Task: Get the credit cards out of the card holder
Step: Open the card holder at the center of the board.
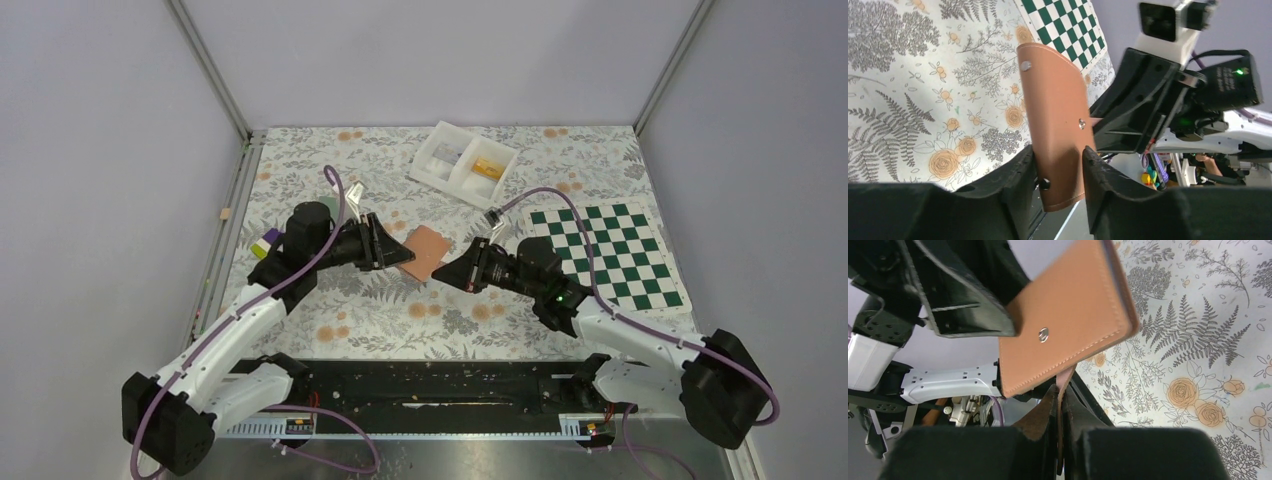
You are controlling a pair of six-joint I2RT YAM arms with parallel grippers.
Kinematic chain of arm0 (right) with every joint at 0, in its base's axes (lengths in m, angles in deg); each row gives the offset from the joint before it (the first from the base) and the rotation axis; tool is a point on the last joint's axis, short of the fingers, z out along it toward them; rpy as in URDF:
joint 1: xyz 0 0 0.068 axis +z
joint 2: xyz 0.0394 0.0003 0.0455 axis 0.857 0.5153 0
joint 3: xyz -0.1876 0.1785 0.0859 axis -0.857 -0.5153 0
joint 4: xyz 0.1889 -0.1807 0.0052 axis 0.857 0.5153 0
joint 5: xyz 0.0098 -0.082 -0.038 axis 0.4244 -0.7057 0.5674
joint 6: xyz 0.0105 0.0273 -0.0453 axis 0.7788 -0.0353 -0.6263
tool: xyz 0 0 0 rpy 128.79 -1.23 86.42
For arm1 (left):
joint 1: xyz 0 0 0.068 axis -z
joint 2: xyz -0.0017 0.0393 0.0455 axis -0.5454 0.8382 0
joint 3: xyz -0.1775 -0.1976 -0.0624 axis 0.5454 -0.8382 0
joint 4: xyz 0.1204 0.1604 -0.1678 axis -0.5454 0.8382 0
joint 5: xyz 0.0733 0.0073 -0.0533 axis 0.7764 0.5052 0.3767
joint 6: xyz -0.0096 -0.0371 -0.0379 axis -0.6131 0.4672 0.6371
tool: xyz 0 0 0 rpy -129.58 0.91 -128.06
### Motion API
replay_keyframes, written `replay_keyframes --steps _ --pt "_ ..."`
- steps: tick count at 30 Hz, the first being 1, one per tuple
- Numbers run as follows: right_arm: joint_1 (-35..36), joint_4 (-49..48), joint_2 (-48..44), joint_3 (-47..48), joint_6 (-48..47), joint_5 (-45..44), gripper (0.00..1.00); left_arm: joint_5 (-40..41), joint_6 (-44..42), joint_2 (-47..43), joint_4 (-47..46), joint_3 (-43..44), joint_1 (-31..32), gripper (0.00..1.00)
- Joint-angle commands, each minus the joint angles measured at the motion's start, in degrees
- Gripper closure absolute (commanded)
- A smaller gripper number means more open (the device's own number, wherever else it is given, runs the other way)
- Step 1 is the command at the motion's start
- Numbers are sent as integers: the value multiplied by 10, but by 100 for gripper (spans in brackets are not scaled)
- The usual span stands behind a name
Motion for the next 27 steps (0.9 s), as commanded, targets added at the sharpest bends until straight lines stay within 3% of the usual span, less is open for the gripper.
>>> replay_keyframes --steps 1,4,8,18,24,27 --pt "-2 33 -46 9 -14 -38 100 -2 -31 22 -14 -12 -3 55" --pt "-1 77 -65 17 -28 -40 100 -8 -44 31 -24 -19 -3 38" --pt "-1 139 -87 31 -68 -51 100 -21 -67 38 -28 -14 -4 33" --pt "-1 258 -127 79 -208 -64 100 -14 -83 43 -13 -7 -3 31" --pt "-1 359 -128 158 -346 58 100 -38 -201 27 37 43 2 31" --pt "-2 434 -115 207 -409 97 100 -42 -219 3 -37 24 30 33"
